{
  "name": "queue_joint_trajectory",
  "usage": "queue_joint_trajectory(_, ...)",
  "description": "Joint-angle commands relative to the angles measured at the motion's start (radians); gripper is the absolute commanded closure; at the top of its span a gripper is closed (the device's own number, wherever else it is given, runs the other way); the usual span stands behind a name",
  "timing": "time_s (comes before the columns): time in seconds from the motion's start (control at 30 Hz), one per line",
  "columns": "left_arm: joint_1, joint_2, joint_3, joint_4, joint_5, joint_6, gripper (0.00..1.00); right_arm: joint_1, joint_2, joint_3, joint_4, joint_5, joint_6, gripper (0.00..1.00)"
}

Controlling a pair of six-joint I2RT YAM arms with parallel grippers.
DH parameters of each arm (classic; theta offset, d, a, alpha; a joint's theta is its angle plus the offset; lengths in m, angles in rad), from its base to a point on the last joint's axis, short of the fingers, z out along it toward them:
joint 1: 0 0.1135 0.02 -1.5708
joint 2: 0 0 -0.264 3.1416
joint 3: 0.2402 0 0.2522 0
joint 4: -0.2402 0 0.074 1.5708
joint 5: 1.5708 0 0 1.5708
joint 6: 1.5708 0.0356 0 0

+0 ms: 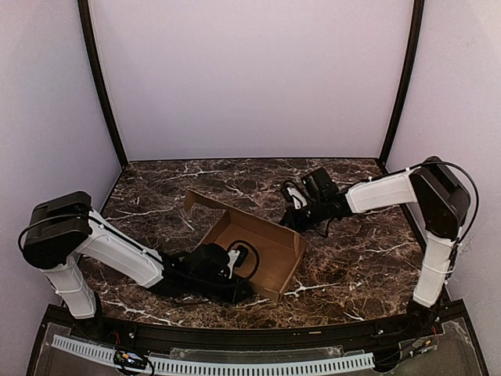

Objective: Fold the paper box

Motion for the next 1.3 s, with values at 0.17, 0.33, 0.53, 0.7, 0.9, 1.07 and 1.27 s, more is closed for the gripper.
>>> queue_joint_trajectory(0.17, 0.001, 0.143, 0.174, 0.143, -0.138, 0.036, 0.99, -0.160, 0.126, 0.254, -0.148, -0.060, -0.135, 1.00)
queue_joint_trajectory(0.33, 0.000, 0.234, 0.312, 0.201, -0.117, 0.008, 0.99, -0.254, 0.072, 0.314, -0.237, 0.035, -0.170, 1.00)
queue_joint_trajectory(0.53, -0.002, 0.304, 0.417, 0.183, -0.113, 0.010, 0.99, -0.327, -0.062, 0.273, -0.297, 0.157, -0.200, 1.00)
queue_joint_trajectory(0.7, -0.016, 0.264, 0.412, 0.118, -0.054, 0.028, 0.99, -0.341, -0.209, 0.173, -0.304, 0.229, -0.214, 1.00)
queue_joint_trajectory(0.9, -0.057, 0.114, 0.318, -0.074, -0.051, 0.083, 0.92, -0.341, -0.398, 0.037, -0.297, 0.212, -0.225, 0.88)
queue_joint_trajectory(1.07, -0.061, -0.079, 0.232, -0.251, -0.091, 0.134, 0.73, -0.340, -0.556, -0.067, -0.278, 0.117, -0.243, 0.75)
queue_joint_trajectory(1.27, -0.061, -0.366, 0.109, -0.538, -0.243, 0.221, 0.47, -0.330, -0.725, -0.173, -0.284, 0.058, -0.293, 0.58)
